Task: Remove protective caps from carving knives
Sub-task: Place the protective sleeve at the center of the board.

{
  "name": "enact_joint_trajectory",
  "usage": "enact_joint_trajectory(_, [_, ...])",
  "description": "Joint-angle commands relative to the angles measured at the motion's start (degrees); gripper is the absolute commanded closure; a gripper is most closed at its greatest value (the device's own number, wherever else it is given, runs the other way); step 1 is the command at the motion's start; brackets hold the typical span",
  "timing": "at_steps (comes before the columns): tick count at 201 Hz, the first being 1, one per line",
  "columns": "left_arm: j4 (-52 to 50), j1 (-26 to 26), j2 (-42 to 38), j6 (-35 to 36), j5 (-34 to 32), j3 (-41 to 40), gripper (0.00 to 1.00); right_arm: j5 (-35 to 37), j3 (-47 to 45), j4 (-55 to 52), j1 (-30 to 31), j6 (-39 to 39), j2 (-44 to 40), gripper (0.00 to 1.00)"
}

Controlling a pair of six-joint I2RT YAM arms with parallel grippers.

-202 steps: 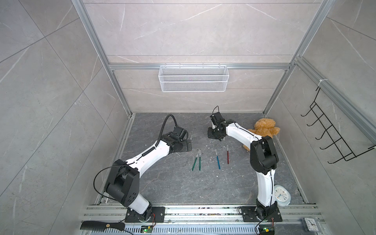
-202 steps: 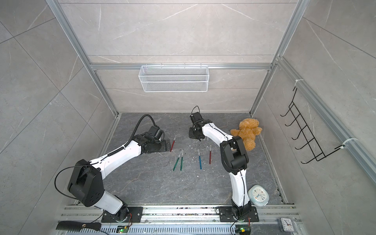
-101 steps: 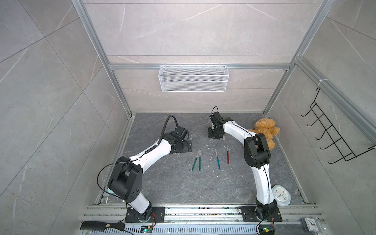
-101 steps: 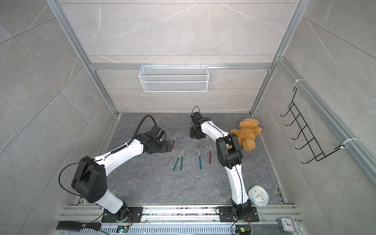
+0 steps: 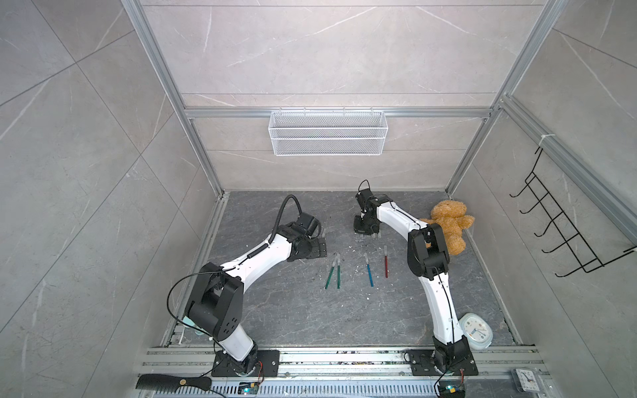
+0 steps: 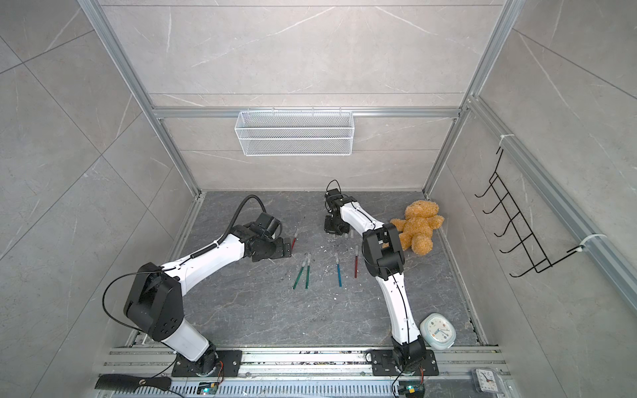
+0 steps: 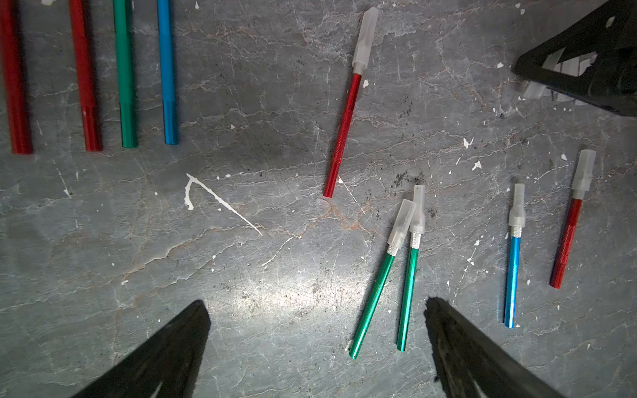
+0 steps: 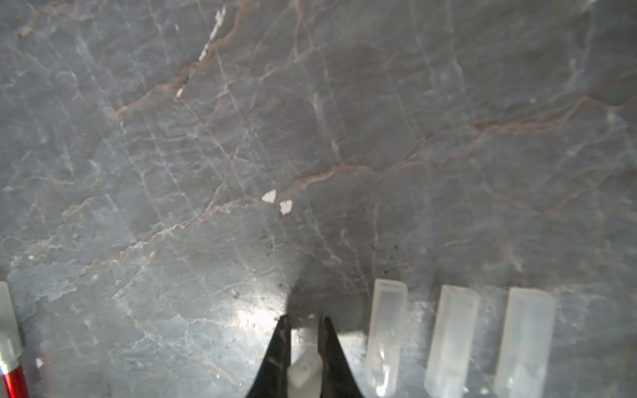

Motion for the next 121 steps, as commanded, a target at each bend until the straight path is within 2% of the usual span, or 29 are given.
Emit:
enact_joint_trajectory(1, [-1.52,-0.18,1.35,-0.46,1.66,2.66,0.0,1.81,2.3,-4.0,-0.07,-0.55,1.89,1.0])
enact_joint_trajectory(42, [-1.69,-0.2,1.21,-0.44,0.87,2.88,0.0,3.12,6.43,-8.01,-0.14,-0.64,4.25,1.0])
enact_joint_trajectory(71, [-1.67,-0.19,1.28,-0.49,0.93,2.93,0.0,2.65,8.21,-9.3,-0.11,-0.38,4.77,0.89])
enact_joint_trajectory(121, [-1.76,-0.15,1.25,-0.47,1.07,3.02,0.0,2.69,8.74,-9.93,-0.15,-0.2,4.17,0.81])
